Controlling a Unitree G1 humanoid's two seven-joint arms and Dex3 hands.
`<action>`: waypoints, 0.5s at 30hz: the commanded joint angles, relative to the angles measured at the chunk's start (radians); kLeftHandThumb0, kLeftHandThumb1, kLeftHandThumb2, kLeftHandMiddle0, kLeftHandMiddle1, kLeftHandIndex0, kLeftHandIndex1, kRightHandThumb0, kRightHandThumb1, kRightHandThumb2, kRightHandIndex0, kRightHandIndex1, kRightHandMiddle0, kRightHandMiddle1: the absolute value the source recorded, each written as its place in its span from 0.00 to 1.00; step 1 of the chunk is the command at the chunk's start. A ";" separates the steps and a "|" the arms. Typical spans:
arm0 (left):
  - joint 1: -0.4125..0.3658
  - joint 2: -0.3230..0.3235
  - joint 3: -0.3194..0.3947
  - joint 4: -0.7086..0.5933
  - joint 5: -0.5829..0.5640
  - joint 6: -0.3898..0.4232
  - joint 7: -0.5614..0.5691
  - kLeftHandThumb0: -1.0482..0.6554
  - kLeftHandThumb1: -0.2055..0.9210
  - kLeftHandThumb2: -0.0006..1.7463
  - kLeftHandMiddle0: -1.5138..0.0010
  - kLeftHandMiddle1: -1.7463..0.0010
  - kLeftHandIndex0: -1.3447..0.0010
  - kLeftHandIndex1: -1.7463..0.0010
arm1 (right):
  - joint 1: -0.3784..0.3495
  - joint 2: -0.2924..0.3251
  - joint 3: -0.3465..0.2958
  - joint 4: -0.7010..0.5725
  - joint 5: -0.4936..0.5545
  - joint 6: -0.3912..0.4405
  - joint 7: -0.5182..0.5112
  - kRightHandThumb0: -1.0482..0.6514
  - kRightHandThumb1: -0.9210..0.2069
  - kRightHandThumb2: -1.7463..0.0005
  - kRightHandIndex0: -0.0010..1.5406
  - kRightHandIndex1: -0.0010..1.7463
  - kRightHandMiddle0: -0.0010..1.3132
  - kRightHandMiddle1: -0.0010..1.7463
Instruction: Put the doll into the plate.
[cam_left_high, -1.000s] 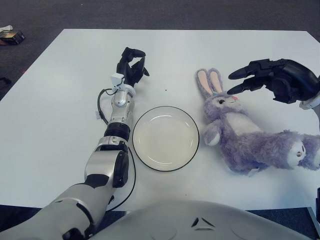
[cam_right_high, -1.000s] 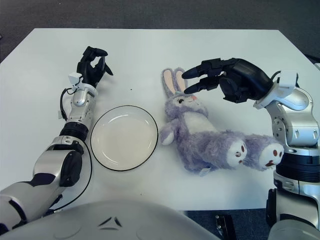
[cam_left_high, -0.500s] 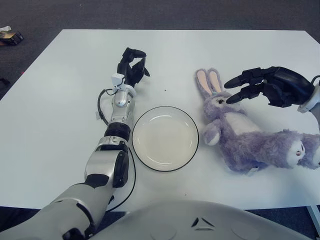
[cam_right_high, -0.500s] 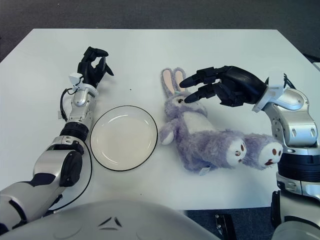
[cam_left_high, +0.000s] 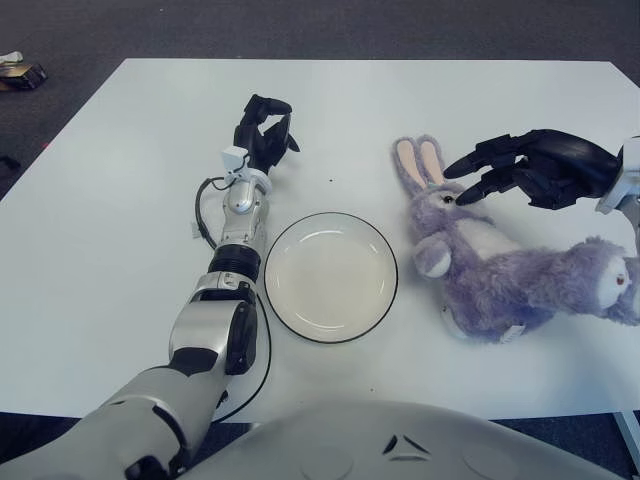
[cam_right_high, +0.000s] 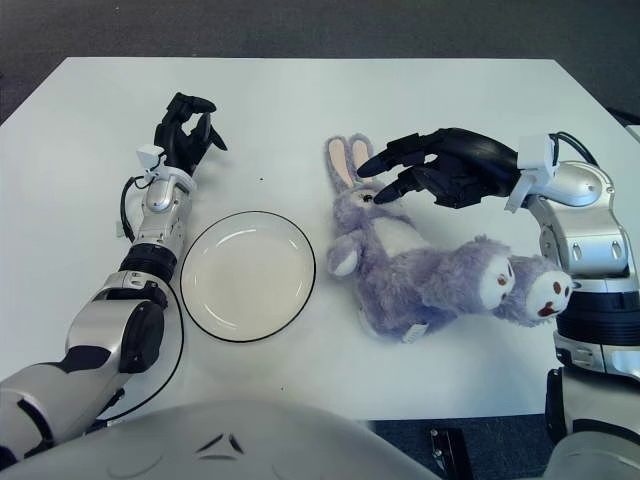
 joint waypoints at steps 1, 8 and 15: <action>-0.001 0.003 -0.006 -0.014 0.001 0.003 -0.010 0.41 1.00 0.15 0.43 0.00 0.65 0.16 | -0.034 -0.016 0.071 0.049 -0.113 -0.032 -0.014 0.34 0.00 0.53 0.63 0.01 0.47 0.12; 0.012 0.000 -0.011 -0.034 0.001 0.008 -0.008 0.41 1.00 0.15 0.43 0.00 0.65 0.16 | -0.122 0.036 0.151 0.241 -0.220 -0.174 -0.056 0.33 0.00 0.52 0.64 0.01 0.47 0.12; 0.023 -0.003 -0.014 -0.052 0.001 0.015 -0.006 0.41 1.00 0.16 0.43 0.00 0.65 0.16 | -0.197 0.076 0.172 0.399 -0.245 -0.310 -0.084 0.32 0.00 0.52 0.65 0.01 0.46 0.12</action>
